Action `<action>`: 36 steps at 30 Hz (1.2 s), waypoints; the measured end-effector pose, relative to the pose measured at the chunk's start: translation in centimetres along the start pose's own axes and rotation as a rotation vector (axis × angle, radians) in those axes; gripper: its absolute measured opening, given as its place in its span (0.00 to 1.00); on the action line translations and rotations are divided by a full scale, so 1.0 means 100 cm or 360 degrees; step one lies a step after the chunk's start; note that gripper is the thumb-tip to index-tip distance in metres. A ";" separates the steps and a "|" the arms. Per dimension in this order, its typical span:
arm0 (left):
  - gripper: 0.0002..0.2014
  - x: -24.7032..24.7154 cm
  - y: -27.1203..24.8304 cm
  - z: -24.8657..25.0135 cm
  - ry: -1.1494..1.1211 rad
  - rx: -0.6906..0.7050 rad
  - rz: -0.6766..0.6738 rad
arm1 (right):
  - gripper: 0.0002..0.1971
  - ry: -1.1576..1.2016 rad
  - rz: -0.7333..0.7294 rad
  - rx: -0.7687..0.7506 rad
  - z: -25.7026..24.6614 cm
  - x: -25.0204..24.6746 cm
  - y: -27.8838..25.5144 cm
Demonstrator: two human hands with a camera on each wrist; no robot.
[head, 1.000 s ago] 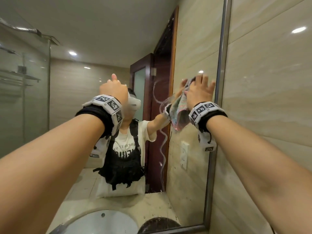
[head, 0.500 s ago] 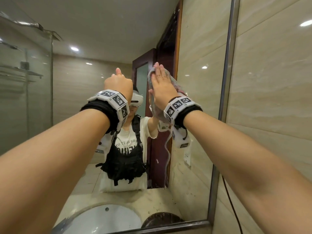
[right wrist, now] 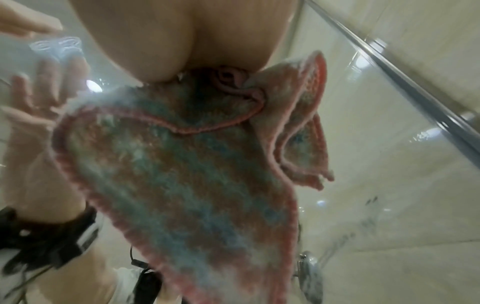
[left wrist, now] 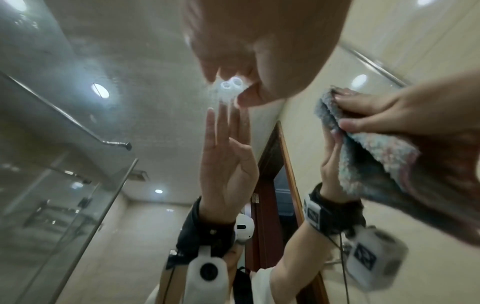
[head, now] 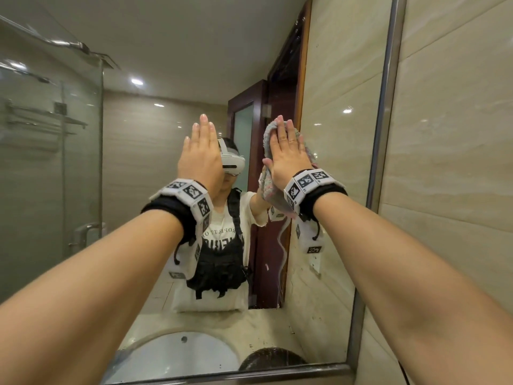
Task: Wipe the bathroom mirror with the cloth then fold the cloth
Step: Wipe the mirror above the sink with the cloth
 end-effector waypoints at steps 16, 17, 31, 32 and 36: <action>0.25 0.028 -0.027 0.067 0.0025 0.0129 -0.0149 | 0.39 0.0164 -0.0228 0.0500 0.109 0.041 -0.058; 0.25 0.029 -0.027 0.067 0.0039 0.0139 -0.0146 | 0.38 0.0157 -0.0234 0.0498 0.113 0.042 -0.060; 0.23 0.035 -0.021 0.063 0.0047 0.0232 -0.0044 | 0.34 0.0044 -0.0067 -0.0060 0.016 0.005 -0.007; 0.23 0.036 -0.021 0.062 0.0071 0.0250 -0.0029 | 0.33 0.0028 -0.0064 -0.0097 0.014 0.000 -0.002; 0.23 0.037 -0.024 0.057 0.0045 0.0315 0.0002 | 0.34 -0.0086 -0.0052 -0.0212 0.010 0.008 -0.010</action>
Point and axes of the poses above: each hand's wrist, its own y-axis towards the middle knuckle, its own x-axis out of the palm, z = x × y, the point moved 7 cm from there along y, towards the middle knuckle, and after that the axes turned 2 degrees about z, right-handed, at the moved point
